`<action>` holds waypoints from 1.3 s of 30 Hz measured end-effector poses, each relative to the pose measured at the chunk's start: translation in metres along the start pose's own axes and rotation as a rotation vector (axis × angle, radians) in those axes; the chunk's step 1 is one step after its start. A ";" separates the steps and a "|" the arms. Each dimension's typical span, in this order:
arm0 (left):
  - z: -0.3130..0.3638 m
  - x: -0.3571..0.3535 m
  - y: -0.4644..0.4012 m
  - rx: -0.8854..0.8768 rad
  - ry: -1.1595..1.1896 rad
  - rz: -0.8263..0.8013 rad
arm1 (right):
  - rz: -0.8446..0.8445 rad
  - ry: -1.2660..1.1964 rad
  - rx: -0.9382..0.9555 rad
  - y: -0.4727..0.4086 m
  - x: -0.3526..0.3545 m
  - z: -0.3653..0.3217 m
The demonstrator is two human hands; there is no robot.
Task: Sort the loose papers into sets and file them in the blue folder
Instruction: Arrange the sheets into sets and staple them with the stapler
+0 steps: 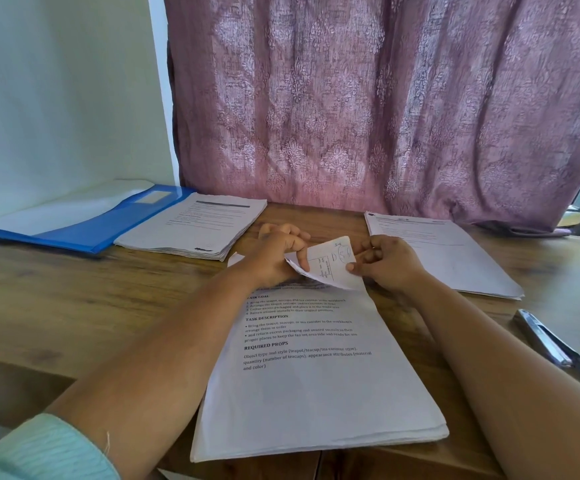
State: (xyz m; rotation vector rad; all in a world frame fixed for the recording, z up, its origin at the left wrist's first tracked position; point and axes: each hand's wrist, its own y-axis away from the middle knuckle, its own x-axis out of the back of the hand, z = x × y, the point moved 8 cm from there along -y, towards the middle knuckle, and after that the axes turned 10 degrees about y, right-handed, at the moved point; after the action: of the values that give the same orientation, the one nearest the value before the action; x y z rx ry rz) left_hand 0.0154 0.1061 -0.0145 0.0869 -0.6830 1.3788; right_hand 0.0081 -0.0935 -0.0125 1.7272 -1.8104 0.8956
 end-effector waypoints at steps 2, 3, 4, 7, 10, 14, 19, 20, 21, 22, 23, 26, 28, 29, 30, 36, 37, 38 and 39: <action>0.001 -0.001 0.000 -0.039 -0.092 -0.017 | 0.001 0.042 0.009 0.001 0.002 0.000; 0.002 -0.001 0.000 -0.065 -0.135 -0.029 | 0.009 0.052 0.013 0.002 0.004 -0.001; 0.002 -0.001 0.001 -0.084 -0.155 -0.033 | 0.027 0.053 0.021 0.002 0.006 -0.001; 0.003 0.002 0.002 -0.060 -0.083 -0.006 | 0.134 0.091 0.093 0.007 0.013 -0.014; 0.002 0.002 0.002 -0.010 -0.080 -0.004 | 0.127 0.026 0.134 0.009 0.010 -0.024; -0.001 0.005 0.000 0.009 -0.148 0.001 | -0.067 -0.213 0.150 0.013 -0.005 -0.026; 0.009 0.008 0.003 -0.079 -0.104 0.025 | -0.001 -0.437 0.000 0.009 0.005 -0.014; 0.009 0.008 0.003 -0.086 -0.083 0.007 | 0.085 -0.360 -0.033 0.006 0.011 -0.007; 0.008 0.007 0.003 -0.090 -0.074 -0.017 | 0.164 -0.247 -0.056 0.005 0.018 0.000; 0.008 0.006 0.003 -0.096 -0.083 -0.039 | 0.214 -0.142 -0.068 0.003 0.022 0.006; 0.008 0.006 0.003 -0.110 -0.111 -0.052 | 0.224 -0.065 -0.069 0.001 0.024 0.008; 0.006 0.004 0.000 -0.140 -0.181 -0.060 | 0.111 0.102 -0.042 -0.003 0.013 0.010; 0.004 0.004 -0.001 -0.147 -0.170 -0.063 | 0.047 0.120 -0.023 -0.003 0.004 0.006; 0.004 0.004 -0.002 -0.155 -0.157 -0.062 | 0.054 0.109 -0.003 -0.002 0.004 0.003; 0.004 0.004 -0.002 -0.159 -0.142 -0.062 | 0.078 0.092 0.017 -0.002 0.006 0.000; 0.005 0.006 -0.002 -0.204 -0.168 -0.037 | 0.076 -0.093 0.045 0.001 0.009 -0.002; 0.007 0.007 -0.002 -0.217 -0.183 -0.026 | 0.056 -0.101 0.039 0.000 0.008 -0.002; 0.007 0.008 -0.002 -0.215 -0.192 -0.016 | 0.031 -0.105 0.028 0.000 0.005 0.000; 0.007 0.008 -0.002 -0.203 -0.199 -0.011 | 0.007 -0.113 0.014 0.000 0.002 0.001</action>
State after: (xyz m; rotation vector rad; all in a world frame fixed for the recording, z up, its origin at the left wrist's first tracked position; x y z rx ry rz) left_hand 0.0149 0.1100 -0.0042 0.0667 -0.9839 1.2933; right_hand 0.0080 -0.0955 -0.0114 1.8146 -1.8866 0.8306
